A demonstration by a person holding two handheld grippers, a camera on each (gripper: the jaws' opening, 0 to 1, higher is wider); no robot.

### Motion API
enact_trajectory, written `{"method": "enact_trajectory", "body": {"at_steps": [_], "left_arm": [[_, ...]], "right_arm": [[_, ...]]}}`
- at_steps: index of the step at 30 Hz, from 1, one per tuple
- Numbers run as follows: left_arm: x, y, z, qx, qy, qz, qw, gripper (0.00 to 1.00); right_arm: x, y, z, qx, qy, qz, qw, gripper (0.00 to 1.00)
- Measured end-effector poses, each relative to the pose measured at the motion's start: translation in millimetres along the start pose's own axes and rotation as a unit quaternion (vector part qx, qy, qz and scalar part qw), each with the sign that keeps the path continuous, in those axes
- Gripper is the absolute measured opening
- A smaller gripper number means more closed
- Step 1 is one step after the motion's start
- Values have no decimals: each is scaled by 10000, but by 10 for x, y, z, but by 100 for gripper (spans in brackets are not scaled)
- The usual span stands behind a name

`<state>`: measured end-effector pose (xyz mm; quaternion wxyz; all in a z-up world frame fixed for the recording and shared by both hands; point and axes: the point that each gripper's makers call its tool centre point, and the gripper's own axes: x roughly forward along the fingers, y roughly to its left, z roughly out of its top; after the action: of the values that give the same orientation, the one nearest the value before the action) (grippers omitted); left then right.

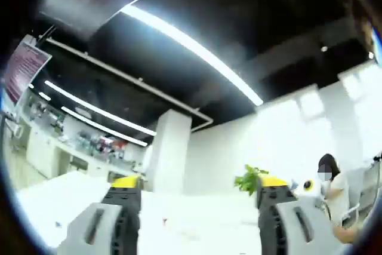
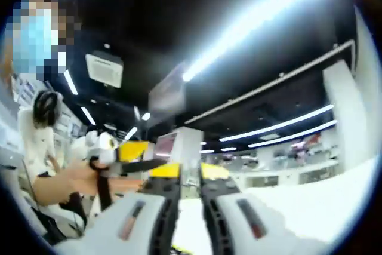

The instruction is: Arrange the skincare products in the storage area until every visible bottle or jar stands upright without overlapping.

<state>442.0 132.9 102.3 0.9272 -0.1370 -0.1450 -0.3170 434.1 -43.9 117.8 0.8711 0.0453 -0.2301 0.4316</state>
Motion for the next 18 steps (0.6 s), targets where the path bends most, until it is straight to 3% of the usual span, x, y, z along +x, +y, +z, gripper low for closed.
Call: {"method": "enact_trajectory", "body": {"at_steps": [3,5,6,7,8,10,12,14,17,18], "left_arm": [[-133,55,56,704,322,-124,9969,73],[-211,62,45,1190,646,-265,9904,64],[-256,77,57,1482,788,-256,9855,63],[-288,84,99,1922,806,-259,9777,65],[-299,87,130,2026,767,-243,9760,70],[-340,72,197,1405,734,-250,9870,82],[-425,33,151,863,1109,-447,9891,79],[-524,31,86,914,1526,-540,9826,79],[-715,110,-14,1546,2219,-311,9622,83],[-772,143,6,1742,2314,-212,9569,83]], "right_arm": [[-5,-243,133,21,276,-44,9996,49],[-28,-351,138,-147,629,-108,9979,58],[-39,-330,97,-414,958,61,9945,60],[-86,-301,21,-773,1419,251,9865,58],[-146,-320,-10,-1088,1748,260,9782,55],[-229,-322,45,-1640,1950,331,9664,48],[-315,-303,170,-1709,1908,305,9662,39],[-418,-242,352,-1506,1743,357,9725,37],[-555,-202,483,-1391,1690,345,9751,37],[-627,-237,420,-1325,2108,281,9681,35]]}}
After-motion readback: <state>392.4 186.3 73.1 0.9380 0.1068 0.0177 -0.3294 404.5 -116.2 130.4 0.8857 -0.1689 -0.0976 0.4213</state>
